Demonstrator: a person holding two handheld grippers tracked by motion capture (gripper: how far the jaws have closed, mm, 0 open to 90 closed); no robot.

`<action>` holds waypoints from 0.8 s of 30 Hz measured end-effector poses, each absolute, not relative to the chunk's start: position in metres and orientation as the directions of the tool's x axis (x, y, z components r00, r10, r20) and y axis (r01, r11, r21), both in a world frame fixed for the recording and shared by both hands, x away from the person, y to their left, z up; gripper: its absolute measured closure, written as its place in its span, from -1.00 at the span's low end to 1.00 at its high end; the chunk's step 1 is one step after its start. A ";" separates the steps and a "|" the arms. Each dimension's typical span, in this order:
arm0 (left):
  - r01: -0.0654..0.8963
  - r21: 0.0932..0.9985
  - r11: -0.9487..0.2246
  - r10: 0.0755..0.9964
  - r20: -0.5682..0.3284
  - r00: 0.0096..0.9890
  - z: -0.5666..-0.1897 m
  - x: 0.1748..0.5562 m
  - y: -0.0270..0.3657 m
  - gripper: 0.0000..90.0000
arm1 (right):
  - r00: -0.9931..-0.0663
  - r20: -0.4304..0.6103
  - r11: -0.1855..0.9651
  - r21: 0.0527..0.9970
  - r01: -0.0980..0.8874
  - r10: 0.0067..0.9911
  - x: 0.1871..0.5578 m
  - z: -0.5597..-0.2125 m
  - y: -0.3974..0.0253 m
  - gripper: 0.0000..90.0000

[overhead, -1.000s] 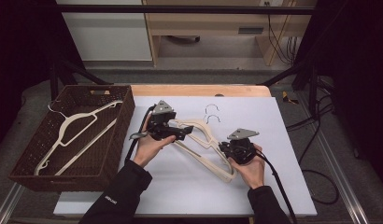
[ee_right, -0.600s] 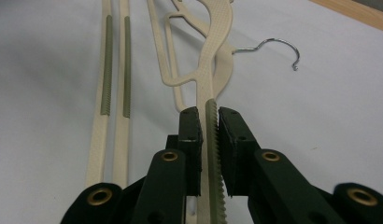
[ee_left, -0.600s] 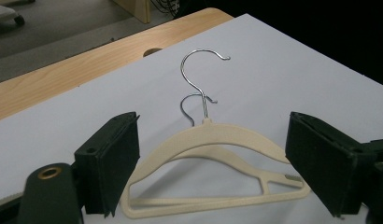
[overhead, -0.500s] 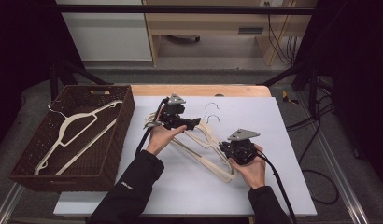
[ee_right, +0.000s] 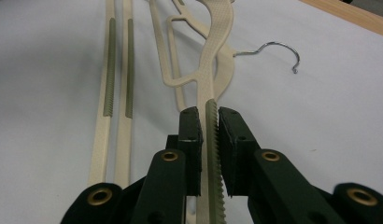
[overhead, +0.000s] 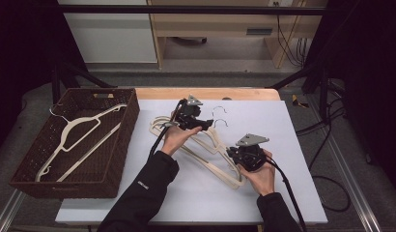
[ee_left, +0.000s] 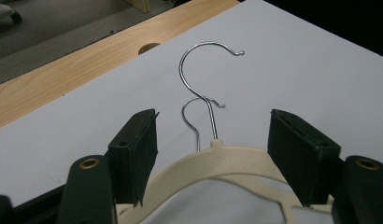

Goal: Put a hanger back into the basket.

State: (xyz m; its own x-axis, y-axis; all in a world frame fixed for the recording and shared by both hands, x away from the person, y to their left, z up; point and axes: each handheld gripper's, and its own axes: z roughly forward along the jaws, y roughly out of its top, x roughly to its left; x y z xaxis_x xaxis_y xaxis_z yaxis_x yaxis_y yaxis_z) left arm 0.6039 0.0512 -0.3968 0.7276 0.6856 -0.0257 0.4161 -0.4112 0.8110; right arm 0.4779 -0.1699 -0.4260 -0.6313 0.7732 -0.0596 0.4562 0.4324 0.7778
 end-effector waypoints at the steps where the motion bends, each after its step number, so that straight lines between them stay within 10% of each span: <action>1: 0.416 0.813 -0.408 0.685 -0.029 0.728 -0.400 0.607 0.050 -0.17 | -0.632 -0.052 0.427 0.780 0.458 0.773 0.477 -0.425 -0.170 0.78; 24: 0.437 0.791 -0.429 0.671 -0.046 0.740 -0.418 0.615 0.029 0.69 | -0.640 -0.046 0.419 0.790 0.446 0.767 0.474 -0.422 -0.171 0.78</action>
State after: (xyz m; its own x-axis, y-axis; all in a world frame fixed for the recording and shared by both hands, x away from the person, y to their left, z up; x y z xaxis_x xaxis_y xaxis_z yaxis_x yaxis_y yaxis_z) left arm 0.6154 0.0295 -0.4183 0.7402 0.6708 -0.0456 0.4371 -0.4286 0.7907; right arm 0.4736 -0.1710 -0.4219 -0.6395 0.7674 -0.0459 0.4465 0.4194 0.7904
